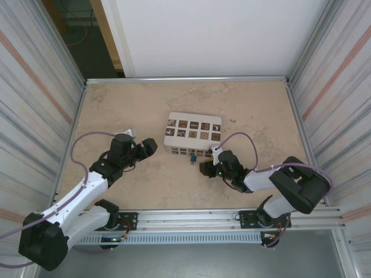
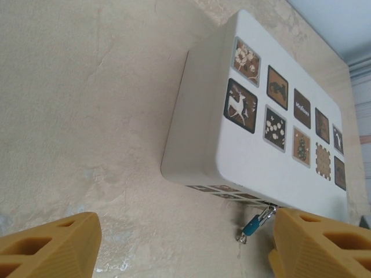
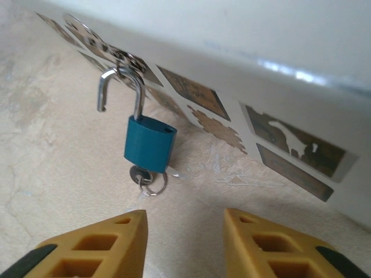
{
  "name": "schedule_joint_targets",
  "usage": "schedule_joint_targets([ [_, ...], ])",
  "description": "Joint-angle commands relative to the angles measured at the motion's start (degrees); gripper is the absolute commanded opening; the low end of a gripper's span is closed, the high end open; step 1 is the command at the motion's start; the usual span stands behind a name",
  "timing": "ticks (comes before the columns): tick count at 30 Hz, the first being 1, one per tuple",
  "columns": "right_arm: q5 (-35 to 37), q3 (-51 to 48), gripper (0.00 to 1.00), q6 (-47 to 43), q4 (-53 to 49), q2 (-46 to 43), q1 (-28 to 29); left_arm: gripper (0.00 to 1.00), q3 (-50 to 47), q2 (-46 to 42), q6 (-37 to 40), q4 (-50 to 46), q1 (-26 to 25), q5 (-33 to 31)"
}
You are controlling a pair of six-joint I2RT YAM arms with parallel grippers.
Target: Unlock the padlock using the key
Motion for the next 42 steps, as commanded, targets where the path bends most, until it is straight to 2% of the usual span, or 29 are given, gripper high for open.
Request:
schedule_joint_targets([
  [1,0.90,-0.13,0.46,-0.97,-3.92,-4.29,-0.73,0.82,2.23,1.95,3.46,0.83,0.79,4.08],
  [5,-1.26,-0.80,0.66,0.04,-4.30,-9.02,-1.78,0.86,4.70,5.79,5.78,1.22,1.73,7.54],
  [6,-2.42,-0.75,0.75,0.50,-4.48,-10.01,-2.16,0.87,5.46,6.93,6.35,1.54,2.21,8.77],
  [9,-7.62,-0.48,0.96,1.87,-4.61,-11.33,-3.45,0.88,7.88,10.68,8.23,1.80,4.01,12.58],
  [10,-9.82,-0.41,0.99,3.01,-4.09,-11.26,-4.10,0.88,8.71,12.05,8.62,2.05,4.87,14.06],
  [15,-15.56,0.58,0.99,5.85,-4.22,-10.18,-6.34,0.88,11.73,19.24,8.83,5.74,8.82,22.72],
  [23,-16.48,1.78,0.99,5.48,-4.99,-9.43,-7.65,0.86,19.49,31.01,11.45,5.03,9.24,29.67],
  [31,-16.00,1.84,0.99,4.45,-5.12,-8.91,-8.72,0.79,21.90,37.34,11.30,4.58,8.52,31.33],
  [34,-16.30,2.34,0.99,4.06,-5.01,-8.50,-8.99,0.74,21.98,39.31,11.34,4.49,7.46,31.82],
  [39,-17.02,2.87,0.99,3.70,-4.06,-7.24,-9.71,0.60,21.51,41.21,10.70,3.92,6.09,30.52],
  [42,-17.85,2.88,0.99,3.36,-2.47,-6.43,-10.49,0.57,20.58,40.66,10.72,3.82,5.25,28.99],
])
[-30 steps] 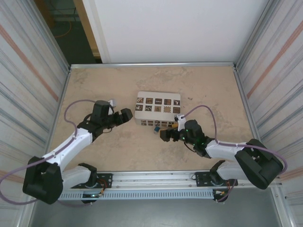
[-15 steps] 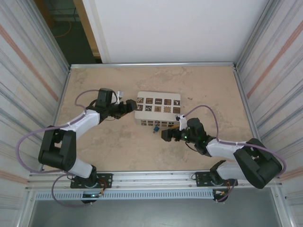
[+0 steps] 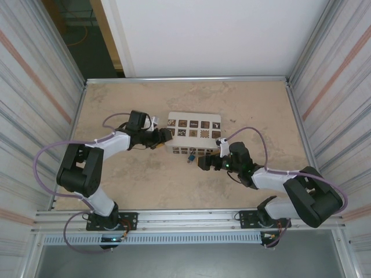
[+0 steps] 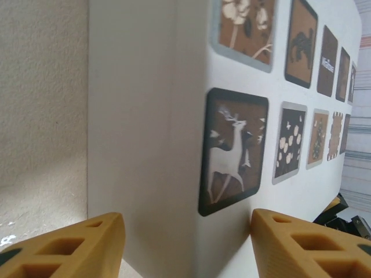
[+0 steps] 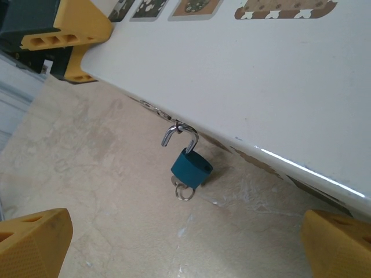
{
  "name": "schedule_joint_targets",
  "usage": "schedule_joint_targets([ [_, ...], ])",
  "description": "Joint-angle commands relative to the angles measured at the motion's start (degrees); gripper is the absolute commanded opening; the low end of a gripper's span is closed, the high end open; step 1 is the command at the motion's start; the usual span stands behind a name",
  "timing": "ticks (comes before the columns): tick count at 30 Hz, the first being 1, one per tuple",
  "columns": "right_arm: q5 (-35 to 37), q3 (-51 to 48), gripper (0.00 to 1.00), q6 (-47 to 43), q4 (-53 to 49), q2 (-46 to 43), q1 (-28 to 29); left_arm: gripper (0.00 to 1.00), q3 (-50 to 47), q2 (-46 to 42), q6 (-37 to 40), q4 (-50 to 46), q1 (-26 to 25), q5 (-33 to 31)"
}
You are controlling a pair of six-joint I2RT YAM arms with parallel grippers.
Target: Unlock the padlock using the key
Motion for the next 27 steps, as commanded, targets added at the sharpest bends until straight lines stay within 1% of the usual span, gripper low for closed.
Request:
schedule_joint_targets([
  [1,-1.81,1.41,0.99,-1.37,2.45,1.11,-1.13,0.56,-0.42,-0.45,0.57,-1.24,-1.04,-1.36],
  [6,-2.85,2.18,0.99,-3.12,4.47,2.82,-3.09,0.53,-3.70,-2.00,-0.62,-0.37,-1.18,-1.53],
  [10,-6.50,3.66,0.99,-4.26,7.05,5.30,-5.46,0.52,-7.05,-4.26,-2.13,0.86,-2.09,-1.80],
  [16,-10.16,6.38,0.99,-5.92,11.12,10.17,-7.97,0.52,-9.95,-8.24,-3.87,0.84,-4.01,-3.10],
  [23,-14.14,9.64,0.99,-4.19,16.49,16.20,-10.17,0.52,-11.28,-11.93,-5.11,0.16,-4.59,-4.01],
  [27,-14.71,11.59,1.00,-3.72,16.90,19.20,-10.29,0.52,-11.31,-12.84,-5.45,0.08,-4.95,-4.09],
])
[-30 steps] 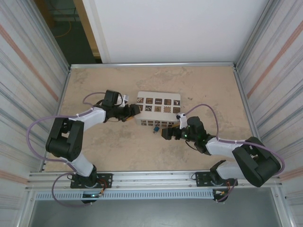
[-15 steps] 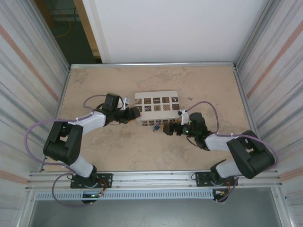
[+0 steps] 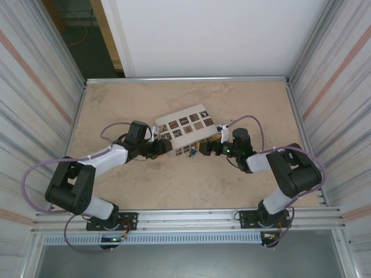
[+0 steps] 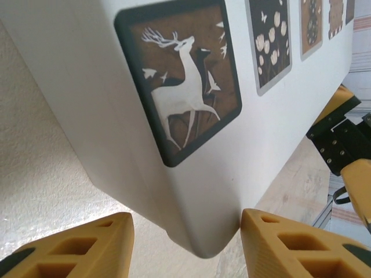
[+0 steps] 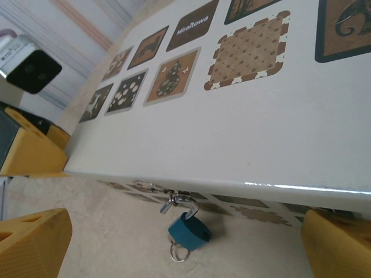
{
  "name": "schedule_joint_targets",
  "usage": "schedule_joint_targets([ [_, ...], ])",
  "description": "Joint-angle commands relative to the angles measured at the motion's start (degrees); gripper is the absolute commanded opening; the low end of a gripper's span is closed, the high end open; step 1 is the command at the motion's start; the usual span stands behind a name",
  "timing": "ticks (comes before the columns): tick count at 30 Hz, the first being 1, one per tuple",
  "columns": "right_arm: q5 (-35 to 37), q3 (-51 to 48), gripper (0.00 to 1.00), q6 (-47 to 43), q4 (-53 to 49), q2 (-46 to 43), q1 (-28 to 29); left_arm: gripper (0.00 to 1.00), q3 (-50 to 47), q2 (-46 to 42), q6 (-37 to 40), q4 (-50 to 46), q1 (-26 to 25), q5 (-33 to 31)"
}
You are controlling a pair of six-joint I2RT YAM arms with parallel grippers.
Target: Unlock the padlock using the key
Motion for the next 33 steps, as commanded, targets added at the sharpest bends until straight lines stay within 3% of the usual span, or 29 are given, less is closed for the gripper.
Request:
schedule_joint_targets([
  [1,-1.58,2.28,1.00,0.50,3.87,1.95,-0.35,0.52,-0.79,-2.11,-0.86,-1.98,-0.40,-0.99],
  [9,-0.08,1.13,1.00,1.92,5.08,1.99,-0.54,0.57,0.33,-5.55,0.51,-4.51,-0.32,-2.91],
  [18,2.11,-3.74,0.99,3.13,3.10,-3.58,-1.67,0.61,2.90,-14.16,6.16,-11.92,1.66,-9.43],
  [26,4.82,-7.26,0.99,1.68,-5.05,-14.38,-1.99,0.62,7.02,-19.70,10.33,-16.72,2.24,-13.75],
  [33,7.21,-7.86,0.99,-0.78,-17.93,-27.23,-2.88,0.63,15.54,-14.08,14.43,-18.03,2.07,-11.81],
])
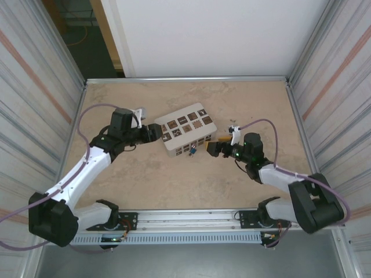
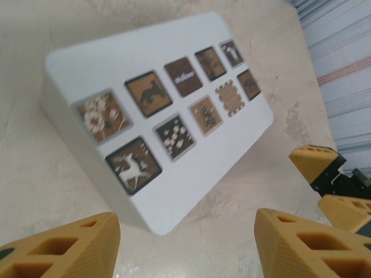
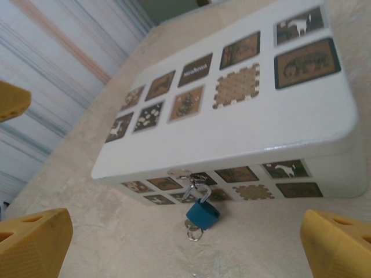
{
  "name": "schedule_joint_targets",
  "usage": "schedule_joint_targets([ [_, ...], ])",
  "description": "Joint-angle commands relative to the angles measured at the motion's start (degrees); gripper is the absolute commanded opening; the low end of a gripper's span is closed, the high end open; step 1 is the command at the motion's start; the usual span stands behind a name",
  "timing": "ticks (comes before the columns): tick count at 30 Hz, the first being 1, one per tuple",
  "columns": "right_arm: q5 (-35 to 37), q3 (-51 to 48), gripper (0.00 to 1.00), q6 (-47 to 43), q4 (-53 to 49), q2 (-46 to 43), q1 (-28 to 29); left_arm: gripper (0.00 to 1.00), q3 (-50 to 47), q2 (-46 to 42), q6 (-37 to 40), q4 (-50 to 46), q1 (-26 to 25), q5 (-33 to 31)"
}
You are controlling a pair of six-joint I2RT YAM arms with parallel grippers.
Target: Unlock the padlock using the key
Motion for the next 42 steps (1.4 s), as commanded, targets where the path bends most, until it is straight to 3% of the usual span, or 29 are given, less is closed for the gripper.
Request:
schedule_joint_targets([
  [1,2.74,-0.97,0.99,-1.40,-8.43,-6.19,-0.77,0.63,4.51,3.40,3.70,-0.70,0.01,1.29],
  [7,5.11,-1.66,0.99,0.10,-17.11,-16.25,-1.89,0.62,12.37,13.01,6.28,-0.20,-1.22,5.43],
  [19,7.64,-1.10,0.99,3.66,-29.41,-24.31,-2.60,0.60,23.15,31.63,8.60,1.72,-2.85,12.11],
  [29,5.94,2.31,0.99,4.14,-33.29,-21.89,-2.86,0.59,25.06,40.12,8.30,2.45,-2.85,15.53],
  [42,0.96,1.53,0.99,8.87,-24.49,-15.21,-2.96,0.59,23.98,41.13,8.60,2.00,-2.86,16.68],
])
